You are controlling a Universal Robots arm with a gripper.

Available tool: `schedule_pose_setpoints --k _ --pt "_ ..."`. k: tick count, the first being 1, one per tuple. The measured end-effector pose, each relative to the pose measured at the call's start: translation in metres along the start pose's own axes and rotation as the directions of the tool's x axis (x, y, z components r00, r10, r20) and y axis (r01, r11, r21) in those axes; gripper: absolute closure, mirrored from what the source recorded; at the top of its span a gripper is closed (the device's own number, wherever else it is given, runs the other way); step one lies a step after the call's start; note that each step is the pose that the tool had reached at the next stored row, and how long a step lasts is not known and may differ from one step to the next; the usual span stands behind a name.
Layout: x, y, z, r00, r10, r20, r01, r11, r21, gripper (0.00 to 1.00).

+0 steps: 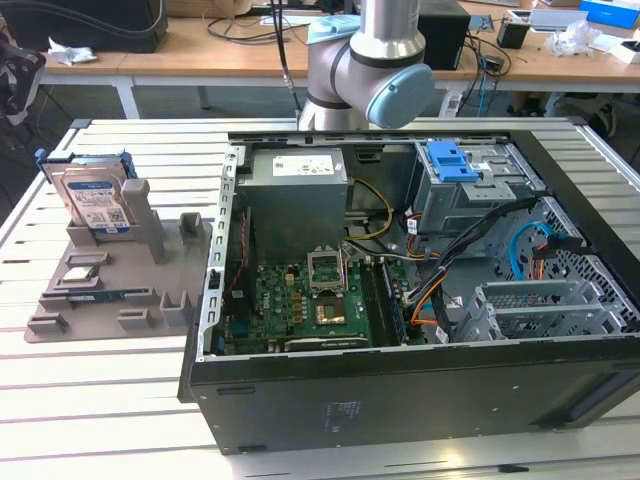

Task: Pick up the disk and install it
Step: 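Pick up the disk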

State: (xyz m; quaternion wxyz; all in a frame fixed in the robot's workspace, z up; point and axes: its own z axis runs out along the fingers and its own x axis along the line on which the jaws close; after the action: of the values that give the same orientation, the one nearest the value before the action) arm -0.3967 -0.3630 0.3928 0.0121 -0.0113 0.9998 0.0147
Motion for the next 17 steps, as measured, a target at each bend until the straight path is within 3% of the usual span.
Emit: schedule_pose_setpoints --k 4,6,8,17 --pt "0.0000 0.0000 0.0000 0.9931 -0.117 -0.0032 0.117 0.9931 -0.0031 0.90" --pt "0.0000 0.0000 0.0000 0.9894 -0.145 -0.0039 0.145 0.9894 -0.0039 0.90" --pt "0.0000 0.0000 0.0000 0.9818 -0.190 -0.0051 0.190 0.9818 -0.0052 0.90" --pt "0.0000 0.0000 0.0000 0.9573 -0.289 -0.0074 0.289 0.9573 -0.0083 0.90"
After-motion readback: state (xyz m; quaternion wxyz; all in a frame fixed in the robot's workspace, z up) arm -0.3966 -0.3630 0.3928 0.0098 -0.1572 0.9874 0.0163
